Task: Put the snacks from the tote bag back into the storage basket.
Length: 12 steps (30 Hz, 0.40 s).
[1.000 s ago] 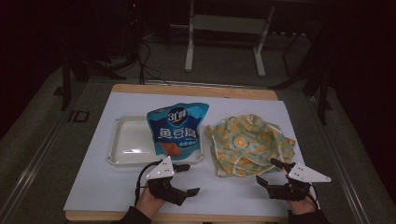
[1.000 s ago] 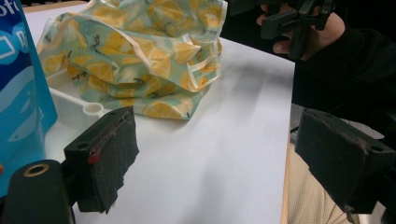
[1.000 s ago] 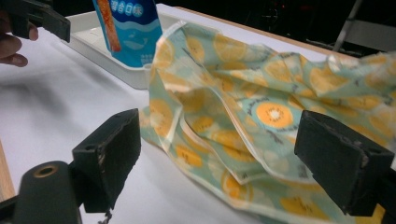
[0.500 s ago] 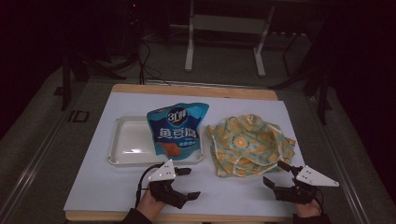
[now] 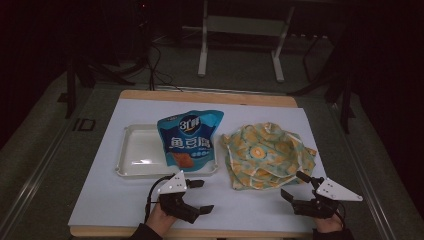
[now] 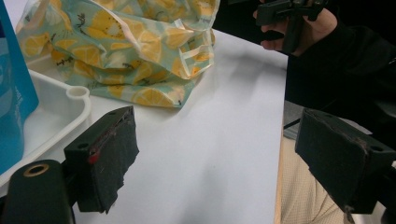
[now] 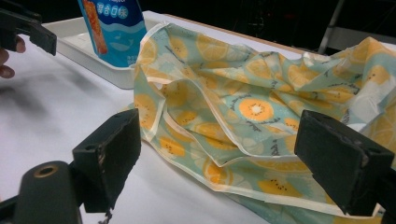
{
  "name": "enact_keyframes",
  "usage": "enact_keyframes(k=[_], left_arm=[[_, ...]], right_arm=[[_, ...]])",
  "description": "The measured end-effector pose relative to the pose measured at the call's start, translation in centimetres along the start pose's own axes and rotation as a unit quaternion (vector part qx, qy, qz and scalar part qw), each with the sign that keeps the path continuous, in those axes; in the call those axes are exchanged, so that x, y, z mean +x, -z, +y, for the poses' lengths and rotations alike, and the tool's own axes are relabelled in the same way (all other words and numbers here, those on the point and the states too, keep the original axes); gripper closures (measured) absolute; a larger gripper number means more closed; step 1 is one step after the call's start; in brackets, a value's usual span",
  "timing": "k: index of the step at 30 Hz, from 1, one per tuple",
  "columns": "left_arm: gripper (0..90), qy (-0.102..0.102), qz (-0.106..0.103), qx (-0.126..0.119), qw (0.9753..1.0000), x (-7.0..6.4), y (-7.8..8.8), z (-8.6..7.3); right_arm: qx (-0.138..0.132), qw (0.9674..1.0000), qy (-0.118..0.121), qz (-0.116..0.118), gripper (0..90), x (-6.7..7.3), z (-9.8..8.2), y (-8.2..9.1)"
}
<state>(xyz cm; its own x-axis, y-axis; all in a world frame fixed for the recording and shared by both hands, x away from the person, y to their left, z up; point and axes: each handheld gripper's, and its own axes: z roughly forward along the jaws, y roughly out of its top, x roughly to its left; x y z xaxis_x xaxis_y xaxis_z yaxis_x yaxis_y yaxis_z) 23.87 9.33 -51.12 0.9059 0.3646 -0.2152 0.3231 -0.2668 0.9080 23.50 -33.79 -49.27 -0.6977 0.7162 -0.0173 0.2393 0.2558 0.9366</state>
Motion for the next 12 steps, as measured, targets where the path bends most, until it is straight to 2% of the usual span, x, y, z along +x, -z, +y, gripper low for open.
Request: enact_keyframes(k=[12], left_arm=[[13.8, 0.001, 0.000, -0.003, 1.0000, -0.06, 0.04, -0.02]], right_arm=[[0.001, 1.0000, 0.008, 0.000, 14.5, 0.10, -0.08, -0.18]])
